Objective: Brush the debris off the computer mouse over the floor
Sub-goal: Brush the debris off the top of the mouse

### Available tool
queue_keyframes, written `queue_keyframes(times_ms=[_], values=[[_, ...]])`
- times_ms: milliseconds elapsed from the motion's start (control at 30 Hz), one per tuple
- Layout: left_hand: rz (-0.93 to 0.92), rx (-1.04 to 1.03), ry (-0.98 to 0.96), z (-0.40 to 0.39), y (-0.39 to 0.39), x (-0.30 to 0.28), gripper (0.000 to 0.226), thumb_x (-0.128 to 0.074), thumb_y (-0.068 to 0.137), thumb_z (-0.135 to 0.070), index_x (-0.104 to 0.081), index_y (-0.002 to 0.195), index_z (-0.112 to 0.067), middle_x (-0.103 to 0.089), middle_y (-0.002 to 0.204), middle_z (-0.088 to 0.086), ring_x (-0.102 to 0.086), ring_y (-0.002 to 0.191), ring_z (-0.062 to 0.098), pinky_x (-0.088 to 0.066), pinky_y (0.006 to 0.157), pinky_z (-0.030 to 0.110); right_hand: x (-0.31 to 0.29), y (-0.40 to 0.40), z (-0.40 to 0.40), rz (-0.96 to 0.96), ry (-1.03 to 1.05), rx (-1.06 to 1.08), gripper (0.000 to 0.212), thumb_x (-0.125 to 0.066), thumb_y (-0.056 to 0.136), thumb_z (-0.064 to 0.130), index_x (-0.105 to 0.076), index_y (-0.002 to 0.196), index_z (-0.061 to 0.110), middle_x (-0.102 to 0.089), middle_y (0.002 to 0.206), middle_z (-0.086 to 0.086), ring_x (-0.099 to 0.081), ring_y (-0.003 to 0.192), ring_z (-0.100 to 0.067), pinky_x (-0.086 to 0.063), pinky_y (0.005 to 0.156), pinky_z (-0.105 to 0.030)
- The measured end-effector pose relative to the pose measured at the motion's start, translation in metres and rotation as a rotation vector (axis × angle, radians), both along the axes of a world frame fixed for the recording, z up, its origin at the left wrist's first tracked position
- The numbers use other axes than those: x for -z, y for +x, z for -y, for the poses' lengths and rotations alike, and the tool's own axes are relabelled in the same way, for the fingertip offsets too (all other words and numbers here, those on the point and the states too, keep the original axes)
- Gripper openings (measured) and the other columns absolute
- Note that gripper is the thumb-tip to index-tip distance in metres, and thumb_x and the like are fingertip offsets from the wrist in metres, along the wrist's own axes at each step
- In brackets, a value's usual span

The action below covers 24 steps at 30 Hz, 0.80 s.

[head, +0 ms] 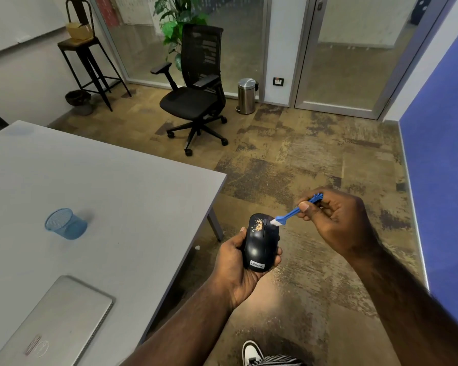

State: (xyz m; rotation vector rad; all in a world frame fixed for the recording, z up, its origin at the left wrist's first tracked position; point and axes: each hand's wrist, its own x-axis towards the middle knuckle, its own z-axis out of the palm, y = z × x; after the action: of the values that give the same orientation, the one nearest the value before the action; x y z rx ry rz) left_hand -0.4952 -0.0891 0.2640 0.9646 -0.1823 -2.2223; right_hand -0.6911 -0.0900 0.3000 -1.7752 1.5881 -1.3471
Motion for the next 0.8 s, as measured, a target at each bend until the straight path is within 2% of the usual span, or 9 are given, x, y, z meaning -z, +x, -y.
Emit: queue_keyframes(times_ms=[133,267,333,467,567,733,800], values=[[0.000,0.015,-0.002,0.0005,-0.0011,0.0004,0.058,-0.031,0.101,-0.039,-0.059,0.121,0.008,-0.065,0.102,0.026,-0.064,0.077,0.035,-0.059,0.062,0.036,0.0004,0.0015,0.0002,-0.014,-0.035,0.048,0.021,-0.068,0.089,0.002,-0.070,0.091,0.022,-0.072,0.076,0.002,-0.071,0.068,-0.009,-0.061,0.063,-0.033],[0.007,0.012,-0.004,0.0016,-0.0006,0.0009,0.059,-0.032,0.101,-0.039,-0.059,0.121,0.009,-0.065,0.101,0.026,-0.063,0.078,0.034,-0.059,0.062,0.036,-0.0007,0.0064,-0.0058,-0.002,-0.019,-0.033,0.013,-0.068,0.087,0.010,-0.070,0.087,0.023,-0.071,0.073,0.004,-0.070,0.066,-0.009,-0.060,0.062,-0.029],[0.009,0.010,-0.005,0.0013,0.0008,0.0018,0.058,-0.032,0.101,-0.039,-0.058,0.122,0.009,-0.065,0.101,0.026,-0.063,0.077,0.034,-0.059,0.062,0.036,-0.0007,0.0058,-0.0059,0.027,-0.016,-0.020,0.016,-0.067,0.087,0.009,-0.068,0.087,0.026,-0.071,0.072,0.005,-0.071,0.065,-0.008,-0.060,0.062,-0.027],[0.001,0.014,-0.015,0.0016,0.0003,0.0003,0.058,-0.033,0.101,-0.038,-0.059,0.122,0.008,-0.064,0.103,0.026,-0.063,0.078,0.034,-0.059,0.062,0.036,0.0039,0.0052,-0.0011,0.013,-0.016,0.083,0.017,-0.068,0.089,0.005,-0.071,0.091,0.021,-0.073,0.075,0.002,-0.072,0.067,-0.008,-0.062,0.063,-0.038],[0.001,0.011,-0.022,0.0025,0.0000,-0.0010,0.058,-0.032,0.101,-0.039,-0.061,0.120,0.008,-0.065,0.104,0.025,-0.063,0.078,0.034,-0.059,0.063,0.036,0.0040,0.0055,-0.0030,0.028,-0.004,0.031,0.017,-0.069,0.088,0.003,-0.070,0.089,0.021,-0.072,0.074,0.002,-0.072,0.067,-0.010,-0.062,0.063,-0.042],[-0.013,0.018,-0.012,0.0024,-0.0009,0.0018,0.057,-0.033,0.101,-0.038,-0.059,0.123,0.008,-0.065,0.103,0.025,-0.063,0.077,0.034,-0.058,0.063,0.036,0.0047,0.0029,0.0004,0.045,-0.027,0.087,0.016,-0.068,0.089,0.007,-0.070,0.090,0.024,-0.073,0.075,0.004,-0.072,0.067,-0.009,-0.062,0.063,-0.041],[-0.021,0.019,-0.019,0.0028,-0.0012,0.0016,0.058,-0.033,0.101,-0.038,-0.059,0.122,0.008,-0.065,0.104,0.025,-0.062,0.078,0.034,-0.058,0.064,0.037,0.0044,0.0041,-0.0011,0.031,-0.020,0.022,0.012,-0.067,0.087,0.013,-0.070,0.088,0.024,-0.072,0.075,0.003,-0.071,0.067,-0.010,-0.061,0.062,-0.039]])
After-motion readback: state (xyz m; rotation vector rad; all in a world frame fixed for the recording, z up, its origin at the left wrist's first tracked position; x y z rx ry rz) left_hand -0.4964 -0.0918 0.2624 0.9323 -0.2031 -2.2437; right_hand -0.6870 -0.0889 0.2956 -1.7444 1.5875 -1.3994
